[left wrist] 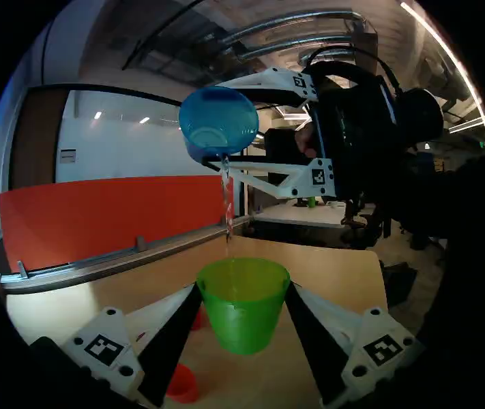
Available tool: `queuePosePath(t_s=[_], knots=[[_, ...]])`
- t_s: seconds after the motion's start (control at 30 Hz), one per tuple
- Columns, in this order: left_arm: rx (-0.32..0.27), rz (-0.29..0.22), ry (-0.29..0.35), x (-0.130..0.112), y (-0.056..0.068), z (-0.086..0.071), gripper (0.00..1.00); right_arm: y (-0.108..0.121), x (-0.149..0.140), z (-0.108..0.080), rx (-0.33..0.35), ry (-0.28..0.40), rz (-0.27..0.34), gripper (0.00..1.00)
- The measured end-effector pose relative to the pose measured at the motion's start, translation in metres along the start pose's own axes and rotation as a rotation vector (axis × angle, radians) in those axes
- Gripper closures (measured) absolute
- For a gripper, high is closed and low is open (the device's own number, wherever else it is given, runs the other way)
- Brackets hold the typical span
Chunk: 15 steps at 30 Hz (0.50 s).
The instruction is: Pour water
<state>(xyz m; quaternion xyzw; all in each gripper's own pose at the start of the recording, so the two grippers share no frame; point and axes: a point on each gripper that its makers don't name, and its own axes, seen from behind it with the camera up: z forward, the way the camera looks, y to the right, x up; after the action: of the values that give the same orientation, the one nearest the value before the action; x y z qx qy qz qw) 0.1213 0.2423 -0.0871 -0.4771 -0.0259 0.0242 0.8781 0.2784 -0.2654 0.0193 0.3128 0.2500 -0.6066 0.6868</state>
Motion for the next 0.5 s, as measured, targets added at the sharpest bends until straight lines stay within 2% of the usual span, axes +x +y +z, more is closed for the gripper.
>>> queuePosePath(t_s=[0.5], knots=[[0.003, 0.0, 0.003, 0.0015, -0.0032, 0.0011, 0.14, 0.0022, 0.0045, 0.0012, -0.005, 0.002, -0.072, 0.09]])
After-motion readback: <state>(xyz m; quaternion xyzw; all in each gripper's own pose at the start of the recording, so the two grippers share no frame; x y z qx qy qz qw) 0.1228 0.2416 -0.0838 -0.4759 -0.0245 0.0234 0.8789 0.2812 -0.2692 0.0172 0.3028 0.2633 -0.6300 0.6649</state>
